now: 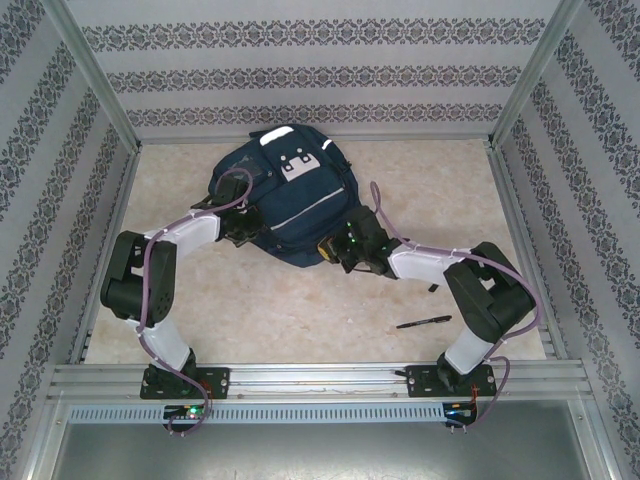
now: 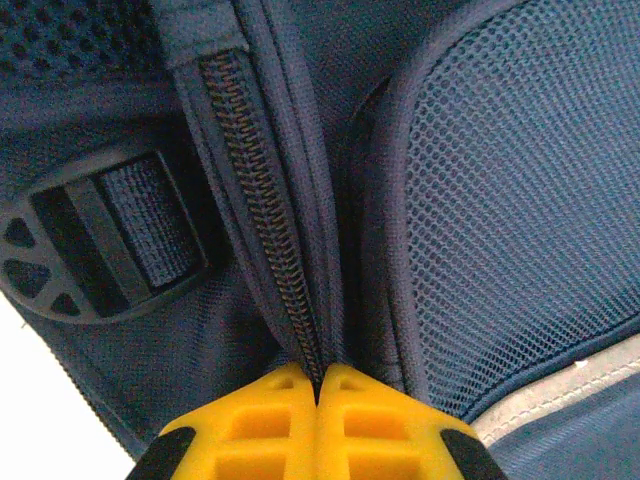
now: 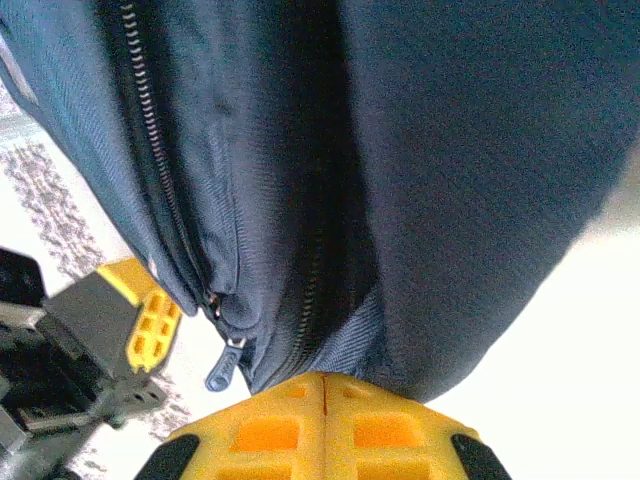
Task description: Pack books, pencil case, and school supplies into a backpack
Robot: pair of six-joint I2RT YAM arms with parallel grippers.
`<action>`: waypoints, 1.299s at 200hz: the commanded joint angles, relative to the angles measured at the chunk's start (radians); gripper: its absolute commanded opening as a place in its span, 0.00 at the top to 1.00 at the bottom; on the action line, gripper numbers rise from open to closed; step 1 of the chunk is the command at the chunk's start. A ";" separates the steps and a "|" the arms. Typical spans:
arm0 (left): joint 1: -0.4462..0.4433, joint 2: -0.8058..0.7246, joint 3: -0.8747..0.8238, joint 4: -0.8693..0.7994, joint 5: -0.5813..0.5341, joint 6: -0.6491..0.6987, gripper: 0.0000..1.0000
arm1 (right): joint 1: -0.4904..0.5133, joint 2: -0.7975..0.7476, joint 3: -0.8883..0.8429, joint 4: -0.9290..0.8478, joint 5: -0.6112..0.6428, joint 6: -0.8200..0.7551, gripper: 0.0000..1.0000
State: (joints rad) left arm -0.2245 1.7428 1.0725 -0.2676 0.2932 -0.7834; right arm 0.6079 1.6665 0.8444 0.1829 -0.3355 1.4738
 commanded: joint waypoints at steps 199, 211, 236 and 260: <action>-0.014 -0.147 -0.041 0.091 0.255 -0.257 1.00 | 0.331 0.357 0.727 -0.728 0.517 -0.230 0.70; -0.015 -0.147 -0.042 0.089 0.254 -0.255 1.00 | 0.332 0.379 0.741 -0.737 0.544 -0.241 0.72; -0.015 -0.150 -0.043 0.082 0.253 -0.248 1.00 | 0.332 0.410 0.764 -0.754 0.578 -0.267 0.75; -0.015 -0.146 -0.044 0.077 0.242 -0.239 1.00 | 0.335 0.399 0.763 -0.772 0.629 -0.294 0.80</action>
State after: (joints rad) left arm -0.2272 1.6428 1.0294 -0.2298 0.4976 -1.0233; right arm 0.9386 2.0617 1.5776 -0.5331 0.1940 1.2304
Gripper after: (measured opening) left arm 0.044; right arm 0.216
